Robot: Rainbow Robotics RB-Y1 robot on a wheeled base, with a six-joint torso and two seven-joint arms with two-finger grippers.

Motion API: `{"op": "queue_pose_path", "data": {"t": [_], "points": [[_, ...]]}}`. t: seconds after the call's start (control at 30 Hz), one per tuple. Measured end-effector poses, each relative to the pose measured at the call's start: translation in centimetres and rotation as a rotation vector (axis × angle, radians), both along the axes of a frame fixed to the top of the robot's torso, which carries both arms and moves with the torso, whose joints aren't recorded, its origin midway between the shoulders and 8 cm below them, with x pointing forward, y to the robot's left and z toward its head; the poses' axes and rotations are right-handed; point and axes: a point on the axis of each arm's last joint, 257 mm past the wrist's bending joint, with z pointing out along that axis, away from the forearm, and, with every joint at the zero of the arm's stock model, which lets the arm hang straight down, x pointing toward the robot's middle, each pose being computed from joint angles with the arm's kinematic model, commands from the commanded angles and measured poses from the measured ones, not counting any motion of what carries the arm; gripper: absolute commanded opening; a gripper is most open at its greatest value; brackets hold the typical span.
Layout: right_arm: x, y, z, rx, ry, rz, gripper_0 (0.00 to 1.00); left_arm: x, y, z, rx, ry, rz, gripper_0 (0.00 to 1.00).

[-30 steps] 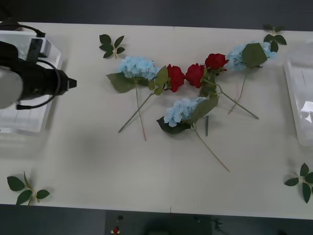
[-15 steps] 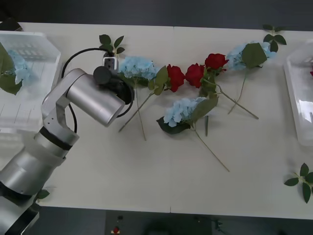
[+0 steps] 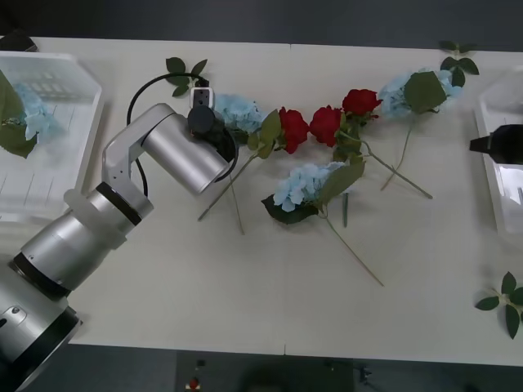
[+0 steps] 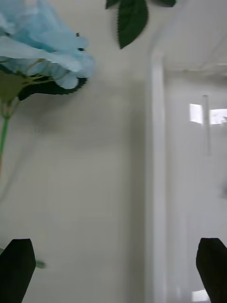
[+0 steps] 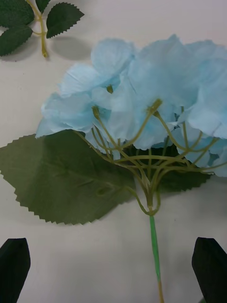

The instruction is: Put the red flowers into the right box and the blue flowers into the left box

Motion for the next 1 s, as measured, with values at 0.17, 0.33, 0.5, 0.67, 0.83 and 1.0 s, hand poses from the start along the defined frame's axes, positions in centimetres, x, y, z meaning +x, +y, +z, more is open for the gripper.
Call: {"op": "queue_pose_path", "data": {"t": [0.17,0.33,0.5,0.67,0.83,1.0], "points": [[2.4,6.6,-0.3,0.188,-0.024,-0.02,1.0,1.7,1.0,-0.8,0.021,-0.016,0.0,1.0],[4.4,9.2,-0.7,0.337,-0.011,-0.098,1.0,2.2,1.2,-2.3,0.027,-0.026,-0.02,0.94],[6.8,9.0,-1.3,0.371,-0.012,-0.154,1.0,1.9,1.1,-3.3,0.046,-0.018,-0.034,0.89],[9.3,8.4,-1.5,0.362,-0.038,-0.203,1.0,1.5,0.6,-3.9,0.066,-0.011,-0.054,0.68],[10.8,7.8,-3.1,0.207,-0.06,-0.187,1.0,1.0,0.1,-4.5,0.088,-0.005,-0.075,0.0],[11.2,8.2,-5.1,0.157,-0.057,-0.187,1.0,0.9,-0.1,-4.7,0.092,-0.003,-0.08,0.0]]}}
